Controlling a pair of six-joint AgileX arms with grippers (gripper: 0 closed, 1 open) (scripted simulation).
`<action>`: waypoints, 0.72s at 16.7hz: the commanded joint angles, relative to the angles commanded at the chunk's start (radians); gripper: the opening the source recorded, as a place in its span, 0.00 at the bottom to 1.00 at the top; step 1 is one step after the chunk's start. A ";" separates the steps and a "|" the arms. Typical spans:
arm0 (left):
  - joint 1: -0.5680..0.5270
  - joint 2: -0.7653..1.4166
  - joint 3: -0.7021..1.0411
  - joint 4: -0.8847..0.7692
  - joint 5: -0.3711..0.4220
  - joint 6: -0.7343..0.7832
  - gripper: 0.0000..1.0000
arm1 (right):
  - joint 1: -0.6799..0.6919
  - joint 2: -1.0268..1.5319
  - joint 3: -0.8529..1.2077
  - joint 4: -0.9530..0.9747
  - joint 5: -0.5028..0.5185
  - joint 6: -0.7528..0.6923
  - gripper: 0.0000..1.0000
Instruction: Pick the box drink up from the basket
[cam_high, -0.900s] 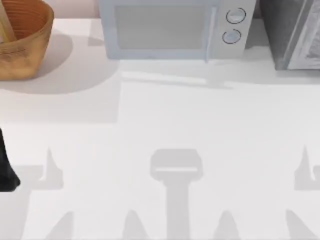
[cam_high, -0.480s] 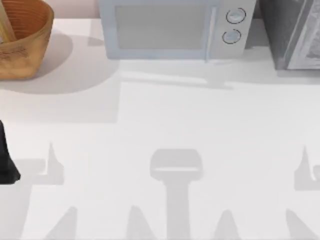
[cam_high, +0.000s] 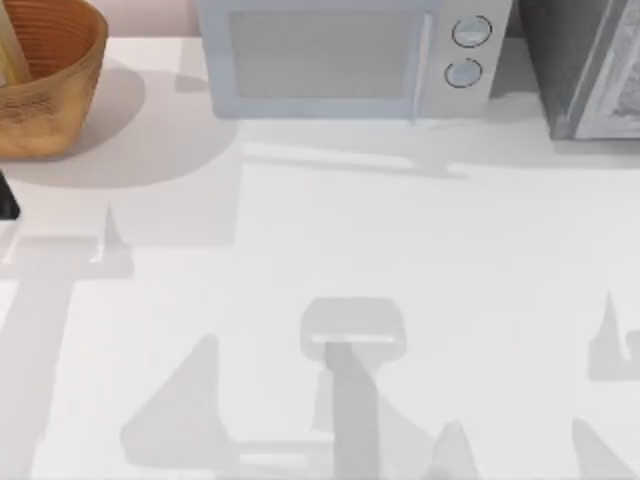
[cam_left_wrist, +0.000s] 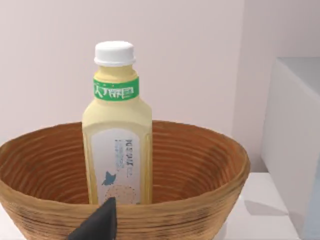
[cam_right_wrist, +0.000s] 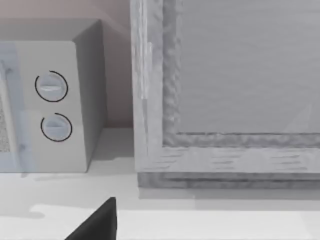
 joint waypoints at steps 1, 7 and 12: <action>0.010 0.096 0.047 0.055 0.010 0.000 1.00 | 0.000 0.000 0.000 0.000 0.000 0.000 1.00; 0.068 0.673 0.329 0.381 0.070 0.000 1.00 | 0.000 0.000 0.000 0.000 0.000 0.000 1.00; 0.104 1.074 0.513 0.595 0.114 0.003 1.00 | 0.000 0.000 0.000 0.000 0.000 0.000 1.00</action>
